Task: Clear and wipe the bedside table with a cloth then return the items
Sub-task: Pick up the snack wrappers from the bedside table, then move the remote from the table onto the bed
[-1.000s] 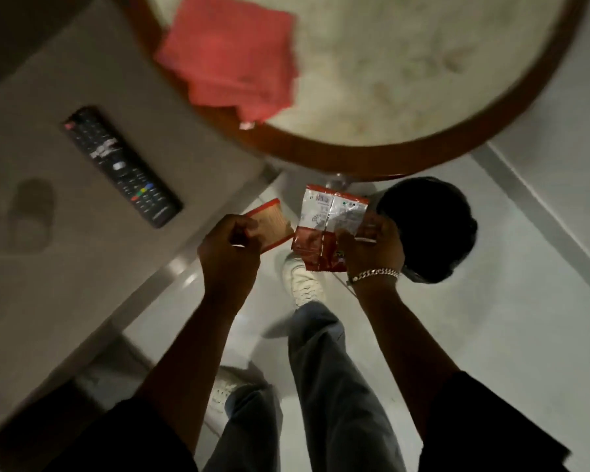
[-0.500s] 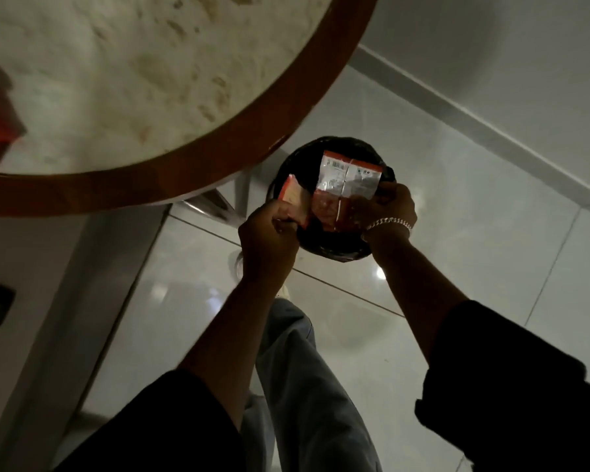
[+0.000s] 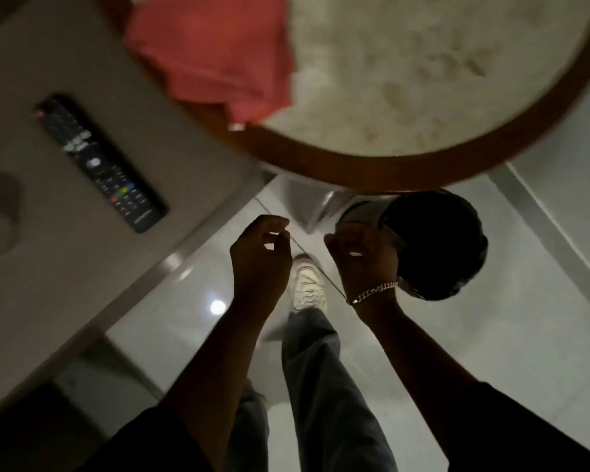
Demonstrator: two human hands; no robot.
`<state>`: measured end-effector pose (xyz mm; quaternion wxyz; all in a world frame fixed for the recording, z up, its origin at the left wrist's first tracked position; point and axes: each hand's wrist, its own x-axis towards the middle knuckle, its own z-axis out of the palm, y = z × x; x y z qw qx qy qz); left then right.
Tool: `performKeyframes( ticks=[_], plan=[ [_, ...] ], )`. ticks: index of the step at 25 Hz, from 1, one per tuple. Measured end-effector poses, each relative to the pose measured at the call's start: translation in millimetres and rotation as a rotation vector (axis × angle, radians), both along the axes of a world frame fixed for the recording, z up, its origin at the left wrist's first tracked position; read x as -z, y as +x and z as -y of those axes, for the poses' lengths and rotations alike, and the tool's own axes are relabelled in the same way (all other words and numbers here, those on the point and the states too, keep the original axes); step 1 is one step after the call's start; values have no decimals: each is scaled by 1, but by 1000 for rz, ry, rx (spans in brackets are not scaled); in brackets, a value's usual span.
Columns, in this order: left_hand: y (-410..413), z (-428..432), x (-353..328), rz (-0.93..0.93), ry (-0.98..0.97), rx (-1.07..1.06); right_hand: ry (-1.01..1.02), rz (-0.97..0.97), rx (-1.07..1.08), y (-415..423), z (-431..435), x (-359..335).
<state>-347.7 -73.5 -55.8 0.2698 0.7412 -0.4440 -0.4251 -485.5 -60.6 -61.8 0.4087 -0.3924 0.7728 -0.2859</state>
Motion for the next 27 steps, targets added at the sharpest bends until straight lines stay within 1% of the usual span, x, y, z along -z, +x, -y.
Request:
performKeyframes(
  ticks=[3, 6, 8, 10, 12, 14, 16, 18, 20, 22, 25, 27],
  plan=[
    [62, 5, -17, 63, -87, -239, -116, 13, -256, 77, 27, -13],
    [118, 12, -19, 101, -146, -481, -222, 51, -369, 150, 66, -13],
    [144, 20, -13, 146, -123, -579, -197, 75, -457, 191, 91, -5],
    [159, 33, -5, 211, -32, -600, -142, 53, -538, 220, 110, 4],
    [169, 47, 2, 197, -6, -584, -101, -15, -628, 234, 116, 10],
    [178, 53, 3, 91, 22, -605, -78, -38, -733, 239, 115, 10],
    [183, 51, -5, -52, 45, -628, -31, 17, -792, 239, 111, 3],
    [190, 39, -22, -154, -10, -634, -27, 43, -840, 240, 105, -14],
    [201, 23, -42, -185, -87, -636, -69, 93, -865, 246, 96, -35],
    [217, 4, -67, -205, -155, -681, -135, 120, -890, 261, 81, -64],
    [255, -36, -107, -152, -231, -779, -271, 117, -1002, 302, 55, -113],
    [282, -68, -133, -120, -290, -864, -314, 162, -1103, 339, 30, -142]
  ],
)
